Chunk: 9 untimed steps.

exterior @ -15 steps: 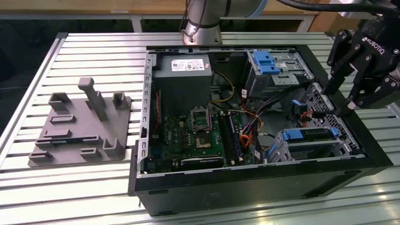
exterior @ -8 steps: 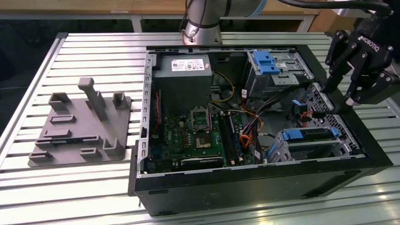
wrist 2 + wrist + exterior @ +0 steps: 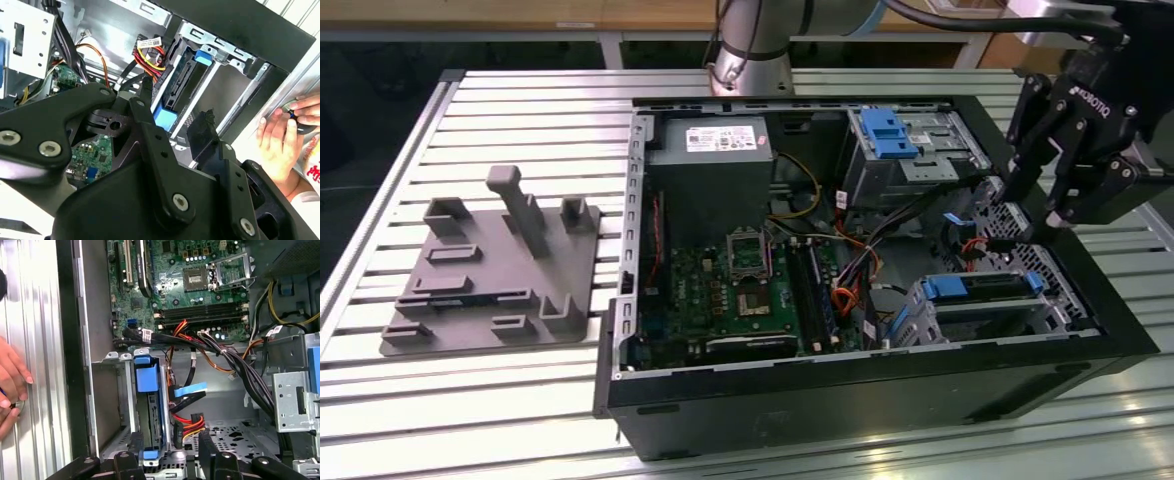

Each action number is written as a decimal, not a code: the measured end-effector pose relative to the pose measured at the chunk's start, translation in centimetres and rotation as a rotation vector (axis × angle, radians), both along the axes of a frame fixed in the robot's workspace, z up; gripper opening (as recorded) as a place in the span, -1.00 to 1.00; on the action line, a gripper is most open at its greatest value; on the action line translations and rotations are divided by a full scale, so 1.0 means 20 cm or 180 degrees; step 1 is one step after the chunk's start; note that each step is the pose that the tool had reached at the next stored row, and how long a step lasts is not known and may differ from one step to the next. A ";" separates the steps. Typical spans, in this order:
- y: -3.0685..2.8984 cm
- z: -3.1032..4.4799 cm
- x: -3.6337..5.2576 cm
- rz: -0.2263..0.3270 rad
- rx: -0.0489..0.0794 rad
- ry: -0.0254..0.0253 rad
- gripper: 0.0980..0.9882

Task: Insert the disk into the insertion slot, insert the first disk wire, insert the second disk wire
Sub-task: 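Insert the first disk wire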

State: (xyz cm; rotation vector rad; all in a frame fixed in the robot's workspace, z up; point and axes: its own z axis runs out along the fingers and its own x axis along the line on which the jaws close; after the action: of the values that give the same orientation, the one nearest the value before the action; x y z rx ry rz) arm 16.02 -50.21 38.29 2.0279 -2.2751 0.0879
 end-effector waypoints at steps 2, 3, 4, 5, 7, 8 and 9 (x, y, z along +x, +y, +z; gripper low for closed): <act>0.000 -0.010 0.006 -0.0004 -0.0015 0.0000 0.03; 0.000 -0.015 0.010 -0.0004 -0.0022 0.0000 0.03; 0.000 -0.021 0.015 -0.0004 -0.0028 0.0000 0.03; 0.000 -0.026 0.018 -0.0004 -0.0035 0.0001 0.03; 0.000 -0.040 0.020 -0.0004 -0.0049 0.0001 0.03; 0.001 -0.049 0.021 -0.0004 -0.0054 0.0000 0.03; 0.005 -0.057 0.021 -0.0005 -0.0059 0.0001 0.03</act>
State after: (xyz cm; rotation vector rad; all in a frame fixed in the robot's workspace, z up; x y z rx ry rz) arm 16.43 -50.11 37.16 2.0172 -2.2671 0.1082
